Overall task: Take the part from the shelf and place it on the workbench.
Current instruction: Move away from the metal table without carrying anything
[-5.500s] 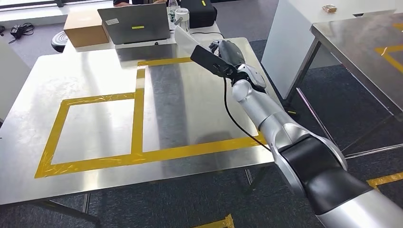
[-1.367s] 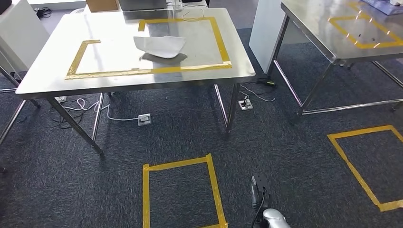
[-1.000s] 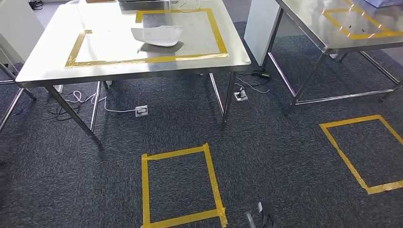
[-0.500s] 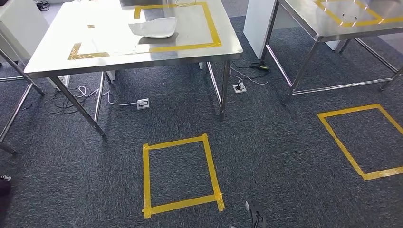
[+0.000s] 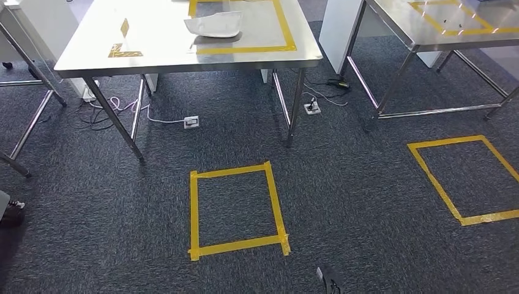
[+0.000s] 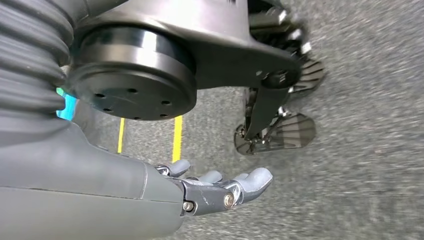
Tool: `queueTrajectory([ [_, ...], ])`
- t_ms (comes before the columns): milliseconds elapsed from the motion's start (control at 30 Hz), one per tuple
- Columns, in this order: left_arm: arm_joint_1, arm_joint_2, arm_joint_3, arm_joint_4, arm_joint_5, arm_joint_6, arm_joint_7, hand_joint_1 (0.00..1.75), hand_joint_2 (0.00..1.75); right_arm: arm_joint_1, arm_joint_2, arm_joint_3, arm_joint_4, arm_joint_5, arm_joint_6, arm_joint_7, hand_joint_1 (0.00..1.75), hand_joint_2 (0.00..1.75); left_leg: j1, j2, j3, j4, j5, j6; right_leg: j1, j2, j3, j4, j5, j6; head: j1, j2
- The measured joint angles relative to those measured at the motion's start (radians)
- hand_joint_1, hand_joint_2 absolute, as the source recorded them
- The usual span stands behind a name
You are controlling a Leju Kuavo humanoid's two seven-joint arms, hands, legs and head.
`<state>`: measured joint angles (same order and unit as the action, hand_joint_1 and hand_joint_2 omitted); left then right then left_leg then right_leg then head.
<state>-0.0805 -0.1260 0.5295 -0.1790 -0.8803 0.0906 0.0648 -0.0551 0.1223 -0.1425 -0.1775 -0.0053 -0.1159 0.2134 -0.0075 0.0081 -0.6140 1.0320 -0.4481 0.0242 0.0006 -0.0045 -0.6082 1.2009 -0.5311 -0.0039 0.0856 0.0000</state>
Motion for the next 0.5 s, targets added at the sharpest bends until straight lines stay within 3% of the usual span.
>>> queueTrajectory([
  [67,0.000,-0.005,0.000,0.000,0.001,0.000,-0.015,0.00,0.00,0.000,-0.002,0.004,0.000,0.011,-0.003,0.021,0.00,1.75,-0.001,0.000,-0.011,0.001,0.014,-0.006,0.011,-0.002,0.098,-0.142,-0.004,-0.021,0.001,0.000],
  [133,-0.002,-0.010,-0.002,0.000,-0.005,0.004,-0.036,0.00,0.87,0.000,-0.003,0.008,0.000,0.021,-0.003,0.031,0.00,1.75,0.004,0.001,-0.013,-0.005,0.027,-0.019,0.019,-0.004,0.129,-0.206,-0.018,-0.032,0.004,0.000],
  [200,-0.002,-0.013,-0.009,0.000,-0.026,0.016,-0.031,0.00,1.75,0.001,-0.001,0.011,0.000,0.024,0.002,0.019,0.00,1.75,0.006,0.001,-0.016,-0.012,0.037,-0.033,0.019,-0.004,0.122,-0.222,0.001,-0.038,0.006,0.000],
  [267,0.000,-0.014,-0.020,0.000,-0.045,0.028,0.014,0.00,1.75,0.001,0.001,0.013,0.000,0.021,0.008,-0.002,0.00,1.75,0.006,-0.003,-0.032,0.026,-0.008,-0.045,0.010,-0.005,0.114,-0.241,0.029,-0.045,0.005,0.000],
  [367,0.014,-0.010,-0.031,0.000,-0.031,0.041,0.042,0.00,1.75,0.001,0.001,0.014,-0.004,0.017,0.021,-0.016,0.00,1.75,0.013,-0.007,-0.077,0.193,-0.128,-0.062,0.003,-0.007,0.090,-0.240,0.052,-0.043,0.003,0.000],
  [400,0.025,-0.006,-0.039,0.001,-0.014,0.044,0.037,0.00,1.75,0.002,0.000,0.014,-0.011,0.016,0.025,-0.019,0.00,1.75,0.016,-0.007,-0.079,0.229,-0.140,-0.067,0.001,-0.008,0.081,-0.234,0.055,-0.041,0.003,0.000],
  [433,0.038,-0.002,-0.050,0.002,0.007,0.045,0.033,0.00,1.75,0.001,0.000,0.016,-0.021,0.016,0.030,-0.023,0.00,1.75,0.018,-0.007,-0.064,0.232,-0.134,-0.071,-0.001,-0.008,0.072,-0.227,0.057,-0.039,0.003,0.000],
  [500,0.067,0.006,-0.072,0.005,0.055,0.043,0.027,0.00,1.75,-0.002,-0.003,0.019,-0.046,0.016,0.035,-0.036,0.00,1.75,0.023,-0.006,0.015,0.131,-0.093,-0.077,-0.007,-0.008,0.057,-0.210,0.057,-0.034,0.003,0.000],
])
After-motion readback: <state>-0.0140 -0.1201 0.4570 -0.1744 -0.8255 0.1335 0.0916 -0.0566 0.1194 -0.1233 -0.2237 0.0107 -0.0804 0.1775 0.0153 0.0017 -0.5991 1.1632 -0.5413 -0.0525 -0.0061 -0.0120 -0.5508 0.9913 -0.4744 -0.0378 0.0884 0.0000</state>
